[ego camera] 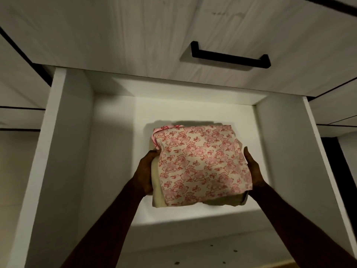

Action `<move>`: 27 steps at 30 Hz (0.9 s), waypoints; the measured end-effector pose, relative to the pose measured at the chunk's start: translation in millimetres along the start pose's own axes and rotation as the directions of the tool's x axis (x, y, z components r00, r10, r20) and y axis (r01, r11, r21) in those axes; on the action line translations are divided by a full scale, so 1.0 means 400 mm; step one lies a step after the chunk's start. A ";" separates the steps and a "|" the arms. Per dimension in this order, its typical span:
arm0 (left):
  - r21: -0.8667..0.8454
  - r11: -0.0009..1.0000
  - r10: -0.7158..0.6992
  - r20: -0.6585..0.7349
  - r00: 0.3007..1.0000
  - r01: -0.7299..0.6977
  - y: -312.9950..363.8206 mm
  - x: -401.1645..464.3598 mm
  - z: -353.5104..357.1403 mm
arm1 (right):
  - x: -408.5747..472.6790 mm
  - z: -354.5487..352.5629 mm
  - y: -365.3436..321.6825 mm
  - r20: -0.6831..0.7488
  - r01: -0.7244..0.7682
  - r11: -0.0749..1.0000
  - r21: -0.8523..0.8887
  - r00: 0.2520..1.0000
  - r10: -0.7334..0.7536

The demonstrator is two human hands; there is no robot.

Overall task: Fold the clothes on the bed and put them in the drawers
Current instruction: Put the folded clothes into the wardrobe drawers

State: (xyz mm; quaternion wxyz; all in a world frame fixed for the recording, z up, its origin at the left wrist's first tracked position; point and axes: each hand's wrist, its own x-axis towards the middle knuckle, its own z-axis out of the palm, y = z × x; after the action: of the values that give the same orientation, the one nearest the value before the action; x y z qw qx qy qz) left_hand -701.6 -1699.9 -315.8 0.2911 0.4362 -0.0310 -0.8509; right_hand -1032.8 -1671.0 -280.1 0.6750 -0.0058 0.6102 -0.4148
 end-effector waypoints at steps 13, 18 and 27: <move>0.986 -0.019 0.915 0.084 0.395 -0.167 -0.034 -0.040 -0.033 | -0.029 -0.036 0.042 0.110 0.558 0.572 -0.602 0.767 -0.632; 0.947 -0.204 0.799 0.307 0.517 -0.248 -0.080 0.019 -0.022 | -0.007 0.011 0.094 0.236 0.535 0.434 -0.725 0.785 -0.573; 0.959 -0.131 0.757 0.260 0.599 -0.252 -0.107 0.035 -0.040 | 0.054 -0.027 0.123 0.257 0.530 0.245 -0.812 0.701 -0.665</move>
State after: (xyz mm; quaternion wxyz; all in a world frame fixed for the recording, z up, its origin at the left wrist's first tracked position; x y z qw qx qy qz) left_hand -715.7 -1668.8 -349.1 0.2530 0.6160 -0.6778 -0.3118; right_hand -1016.4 -1645.8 -325.8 0.3272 -0.5332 0.7249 -0.2884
